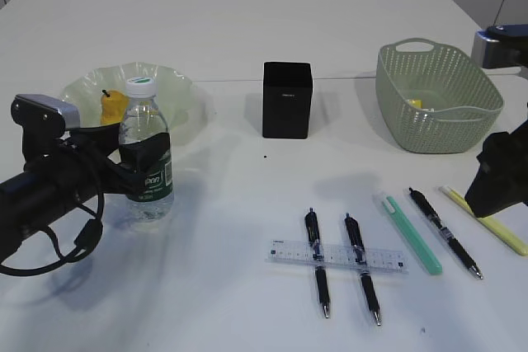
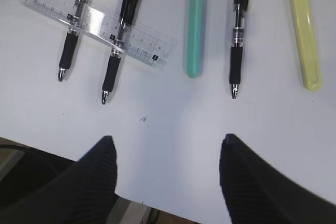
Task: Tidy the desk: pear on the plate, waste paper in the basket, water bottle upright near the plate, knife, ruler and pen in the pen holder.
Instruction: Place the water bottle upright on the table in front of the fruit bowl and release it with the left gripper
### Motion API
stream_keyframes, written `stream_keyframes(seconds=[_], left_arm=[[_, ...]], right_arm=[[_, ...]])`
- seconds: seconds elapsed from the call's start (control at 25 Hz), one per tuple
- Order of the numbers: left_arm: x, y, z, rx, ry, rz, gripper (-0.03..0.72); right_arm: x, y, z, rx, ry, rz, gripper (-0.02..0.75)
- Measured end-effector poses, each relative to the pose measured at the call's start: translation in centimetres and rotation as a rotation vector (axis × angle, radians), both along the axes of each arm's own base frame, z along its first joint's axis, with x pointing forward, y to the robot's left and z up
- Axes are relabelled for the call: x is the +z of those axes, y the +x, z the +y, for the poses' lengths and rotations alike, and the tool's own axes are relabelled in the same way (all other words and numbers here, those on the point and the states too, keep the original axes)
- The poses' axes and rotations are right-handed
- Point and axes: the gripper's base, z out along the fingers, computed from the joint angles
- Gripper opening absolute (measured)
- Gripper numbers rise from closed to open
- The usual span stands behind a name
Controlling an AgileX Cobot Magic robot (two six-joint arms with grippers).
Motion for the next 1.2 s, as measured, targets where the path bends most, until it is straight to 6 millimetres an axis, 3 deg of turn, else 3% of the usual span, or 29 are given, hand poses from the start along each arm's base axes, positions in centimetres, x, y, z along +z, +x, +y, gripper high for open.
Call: stream_keyframes(seconds=[0.52,0.84,1.2], left_arm=[[-0.9,-0.4,0.2,0.002,0.063,0.098,0.57],[1.6,-0.2,0.1,0.004,0.045,0.019,0.645],[5.3,-0.4,0.2,0.006,0.018,-0.097,0.654]], right_arm=[[0.0,0.1,0.0,-0.002,0.001,-0.012,0.46],[0.0,0.2,0.0,-0.002,0.0,-0.019,0.46],[0.0,0.2,0.0,-0.002,0.001,-0.021,0.46]])
